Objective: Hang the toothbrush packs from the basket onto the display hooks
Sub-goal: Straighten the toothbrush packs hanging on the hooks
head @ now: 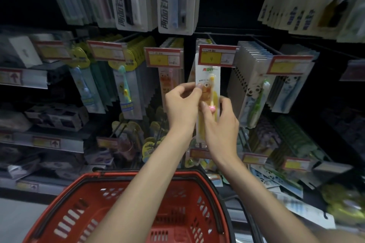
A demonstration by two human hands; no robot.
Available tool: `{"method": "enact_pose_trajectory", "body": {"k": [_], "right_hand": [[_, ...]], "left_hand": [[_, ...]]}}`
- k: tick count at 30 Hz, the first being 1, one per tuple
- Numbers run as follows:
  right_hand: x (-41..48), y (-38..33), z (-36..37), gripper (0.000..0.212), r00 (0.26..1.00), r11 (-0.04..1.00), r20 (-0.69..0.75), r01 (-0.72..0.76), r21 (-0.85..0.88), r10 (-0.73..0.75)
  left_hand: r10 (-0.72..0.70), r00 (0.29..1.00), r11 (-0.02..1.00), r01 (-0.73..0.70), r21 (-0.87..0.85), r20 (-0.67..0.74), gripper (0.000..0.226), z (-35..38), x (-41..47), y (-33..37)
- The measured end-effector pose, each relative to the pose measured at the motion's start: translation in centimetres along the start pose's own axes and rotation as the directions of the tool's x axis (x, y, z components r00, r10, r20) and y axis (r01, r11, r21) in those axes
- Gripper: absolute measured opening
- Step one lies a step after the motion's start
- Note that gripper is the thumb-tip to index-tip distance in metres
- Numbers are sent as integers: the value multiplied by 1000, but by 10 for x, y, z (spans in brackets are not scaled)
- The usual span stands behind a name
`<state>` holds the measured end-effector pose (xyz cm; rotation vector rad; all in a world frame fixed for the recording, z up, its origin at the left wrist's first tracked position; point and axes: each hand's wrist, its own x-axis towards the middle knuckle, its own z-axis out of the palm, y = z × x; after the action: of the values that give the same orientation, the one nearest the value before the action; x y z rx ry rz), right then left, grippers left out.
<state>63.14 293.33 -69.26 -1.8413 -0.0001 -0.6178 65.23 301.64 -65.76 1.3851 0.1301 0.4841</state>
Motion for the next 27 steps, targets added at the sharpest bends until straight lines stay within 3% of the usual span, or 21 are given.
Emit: {"method": "enact_pose_trajectory", "body": {"k": [16,27], "right_hand": [[-4,10,-5,36,1000,996,7,-7,-86,8],[-7,9,-10,36,1000,993,18,1,-121,2]], "left_hand": [[64,997,997,-63,33,-47,16,-7,0,-16],[86,996,989,-82,122,-34,16,-13,-6,-19]]}}
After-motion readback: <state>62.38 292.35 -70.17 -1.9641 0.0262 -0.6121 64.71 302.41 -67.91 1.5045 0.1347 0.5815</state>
